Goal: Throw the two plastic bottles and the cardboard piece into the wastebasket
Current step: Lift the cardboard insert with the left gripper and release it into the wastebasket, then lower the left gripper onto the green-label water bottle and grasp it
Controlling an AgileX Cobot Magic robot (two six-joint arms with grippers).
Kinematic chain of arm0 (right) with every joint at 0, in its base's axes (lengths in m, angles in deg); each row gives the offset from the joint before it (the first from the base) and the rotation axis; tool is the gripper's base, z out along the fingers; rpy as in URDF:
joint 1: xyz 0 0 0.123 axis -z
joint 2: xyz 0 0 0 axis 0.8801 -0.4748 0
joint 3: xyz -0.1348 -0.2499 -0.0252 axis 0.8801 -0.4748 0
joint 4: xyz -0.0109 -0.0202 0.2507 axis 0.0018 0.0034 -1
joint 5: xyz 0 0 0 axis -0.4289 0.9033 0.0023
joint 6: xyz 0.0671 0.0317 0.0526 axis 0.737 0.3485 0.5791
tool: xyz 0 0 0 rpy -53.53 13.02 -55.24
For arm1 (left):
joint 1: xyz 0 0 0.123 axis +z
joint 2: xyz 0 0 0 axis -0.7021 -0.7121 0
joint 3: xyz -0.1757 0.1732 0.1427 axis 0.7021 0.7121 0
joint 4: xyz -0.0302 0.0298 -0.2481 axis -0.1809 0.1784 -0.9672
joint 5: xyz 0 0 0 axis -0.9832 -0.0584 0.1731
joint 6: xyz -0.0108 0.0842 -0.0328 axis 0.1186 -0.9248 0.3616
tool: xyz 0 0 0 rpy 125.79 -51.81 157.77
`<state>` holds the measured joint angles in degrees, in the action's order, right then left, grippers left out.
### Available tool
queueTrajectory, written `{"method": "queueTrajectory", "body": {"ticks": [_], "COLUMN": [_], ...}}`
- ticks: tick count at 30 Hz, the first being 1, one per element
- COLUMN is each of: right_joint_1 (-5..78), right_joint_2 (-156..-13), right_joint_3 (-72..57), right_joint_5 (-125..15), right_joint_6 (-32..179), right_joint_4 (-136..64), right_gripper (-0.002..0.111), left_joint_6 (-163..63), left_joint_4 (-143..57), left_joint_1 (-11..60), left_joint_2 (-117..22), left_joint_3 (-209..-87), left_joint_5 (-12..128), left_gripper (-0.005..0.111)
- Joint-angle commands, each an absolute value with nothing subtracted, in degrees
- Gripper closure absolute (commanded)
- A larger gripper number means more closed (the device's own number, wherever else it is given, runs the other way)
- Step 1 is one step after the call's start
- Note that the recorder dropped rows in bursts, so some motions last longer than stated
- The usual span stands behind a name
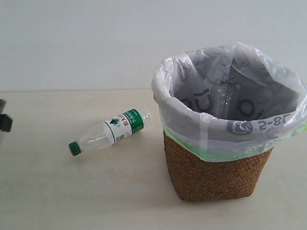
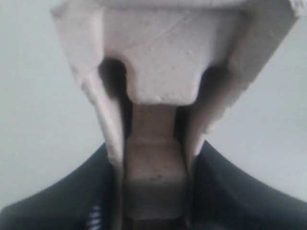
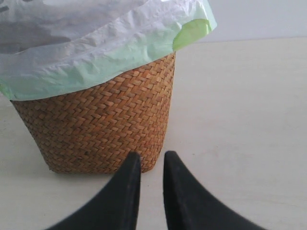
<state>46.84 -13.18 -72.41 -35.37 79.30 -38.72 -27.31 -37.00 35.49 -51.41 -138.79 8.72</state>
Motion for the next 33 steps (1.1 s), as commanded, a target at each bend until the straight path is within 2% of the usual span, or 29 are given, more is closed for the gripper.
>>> {"method": "queueTrajectory", "body": {"ticks": [1, 2, 4, 8, 10, 14, 17, 22, 33], "right_joint_1": [46.8, 46.8, 46.8, 46.8, 46.8, 46.8, 46.8, 46.8, 46.8], "right_joint_2": [-12.9, -12.9, -12.9, -12.9, -12.9, -12.9, -12.9, -12.9, -12.9], "right_joint_3": [-72.4, -72.4, -72.4, -72.4, -72.4, -72.4, -72.4, -72.4, -72.4], "right_joint_5": [-35.7, -35.7, -35.7, -35.7, -35.7, -35.7, -35.7, -35.7, -35.7], "right_joint_6": [79.4, 79.4, 79.4, 79.4, 79.4, 79.4, 79.4, 79.4, 79.4], "right_joint_4": [-38.6, -38.6, -38.6, -38.6, -38.6, -38.6, -38.6, -38.6, -38.6], "right_gripper": [0.095, 0.095, 0.095, 0.095, 0.095, 0.095, 0.095, 0.095, 0.095], "left_joint_6": [-50.7, -55.0, -62.5, -65.9, -64.0, -56.9, -45.0, -38.0, -46.0], "left_joint_4": [-66.8, -75.6, -90.6, -111.7, -114.2, -101.7, -82.0, -59.8, -43.7], "left_joint_1": [35.4, 35.2, 33.8, 27.6, 24.3, 18.5, 18.0, 18.0, 18.0], "left_joint_2": [-59.1, -60.9, -65.5, -73.6, -76.0, -80.0, -80.7, -80.7, -81.2], "left_joint_3": [-146.7, -150.1, -157.0, -177.0, -185.4, -200.6, -203.9, -203.0, -186.8], "left_joint_5": [13.2, 12.4, 8.6, 1.3, -0.1, -3.3, -8.7, -12.4, -12.4], "left_gripper": [0.098, 0.094, 0.077, 0.021, 0.009, 0.008, 0.008, 0.008, 0.008]}}
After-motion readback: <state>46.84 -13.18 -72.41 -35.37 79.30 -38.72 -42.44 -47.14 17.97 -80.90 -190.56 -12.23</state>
